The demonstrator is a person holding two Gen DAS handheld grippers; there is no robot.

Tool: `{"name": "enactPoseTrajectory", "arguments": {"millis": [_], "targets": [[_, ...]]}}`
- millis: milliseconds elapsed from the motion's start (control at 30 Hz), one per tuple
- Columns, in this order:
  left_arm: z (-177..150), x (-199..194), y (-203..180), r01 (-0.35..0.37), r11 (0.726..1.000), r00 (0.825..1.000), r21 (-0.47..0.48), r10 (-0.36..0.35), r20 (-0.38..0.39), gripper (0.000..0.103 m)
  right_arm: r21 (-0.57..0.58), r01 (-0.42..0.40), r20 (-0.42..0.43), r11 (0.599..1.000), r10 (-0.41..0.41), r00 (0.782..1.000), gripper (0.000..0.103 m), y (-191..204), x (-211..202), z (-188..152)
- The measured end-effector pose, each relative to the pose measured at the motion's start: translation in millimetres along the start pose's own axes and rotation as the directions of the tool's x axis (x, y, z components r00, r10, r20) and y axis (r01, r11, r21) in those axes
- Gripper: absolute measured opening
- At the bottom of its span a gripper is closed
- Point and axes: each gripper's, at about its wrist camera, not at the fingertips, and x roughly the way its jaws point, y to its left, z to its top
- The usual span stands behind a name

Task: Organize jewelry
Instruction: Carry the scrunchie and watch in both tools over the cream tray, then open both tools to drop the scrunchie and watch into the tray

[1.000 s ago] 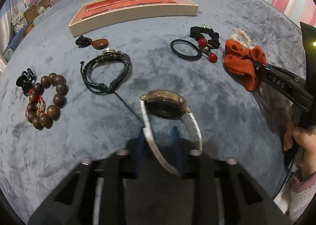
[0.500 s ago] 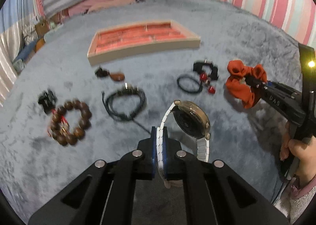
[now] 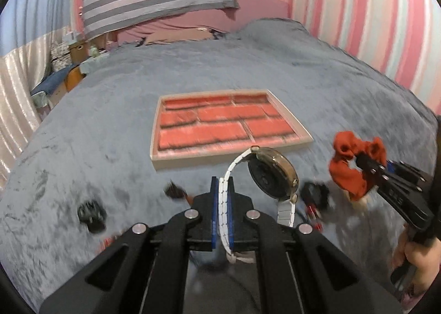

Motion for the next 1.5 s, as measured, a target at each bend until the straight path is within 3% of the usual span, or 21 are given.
{"name": "enactPoseTrajectory", "arguments": {"millis": [400, 500, 700, 900, 1167, 1267, 1333, 1500], "targets": [[145.1, 95.4, 62.2, -0.098, 0.992, 0.995, -0.078, 0.098, -0.01, 0.006, 0.017, -0.008, -0.035, 1.0, 0.008, 0.999, 0.018, 6.7, 98.6, 138.1], [164.9, 127.5, 73.5, -0.111, 0.991, 0.994, -0.07, 0.109, -0.031, 0.006, 0.023, -0.01, -0.059, 1.0, 0.011, 0.998, 0.018, 7.2, 128.8, 160.1], [155.6, 212.9, 89.1, -0.12, 0.989, 0.981, -0.087, 0.105, -0.16, 0.006, 0.033, 0.008, -0.157, 0.999, -0.003, 0.988, 0.018, 5.4, 208.0, 169.1], [147.8, 275.5, 87.7, -0.119, 0.99, 0.968, -0.075, 0.099, -0.232, 0.006, 0.063, 0.032, -0.252, 0.997, -0.015, 0.968, 0.018, -5.1, 267.8, 159.1], [134.7, 317.7, 81.0, -0.14, 0.988, 0.939, -0.058, 0.114, -0.325, 0.006, 0.039, 0.045, -0.345, 0.998, -0.029, 0.938, 0.019, -5.7, 308.5, 148.0], [134.7, 324.6, 81.1, -0.151, 0.987, 0.929, -0.052, 0.123, -0.349, 0.007, 0.014, 0.06, -0.362, 0.998, -0.051, 0.931, 0.023, -6.3, 315.8, 143.8], [134.3, 328.6, 80.7, -0.161, 0.986, 0.918, -0.041, 0.134, -0.374, 0.008, 0.01, 0.06, -0.366, 0.998, -0.052, 0.929, 0.032, -6.8, 317.3, 141.9], [137.6, 316.6, 81.3, -0.181, 0.982, 0.924, -0.053, 0.151, -0.352, 0.01, 0.032, 0.022, -0.342, 0.999, -0.01, 0.94, 0.049, -9.4, 303.6, 146.4]]}}
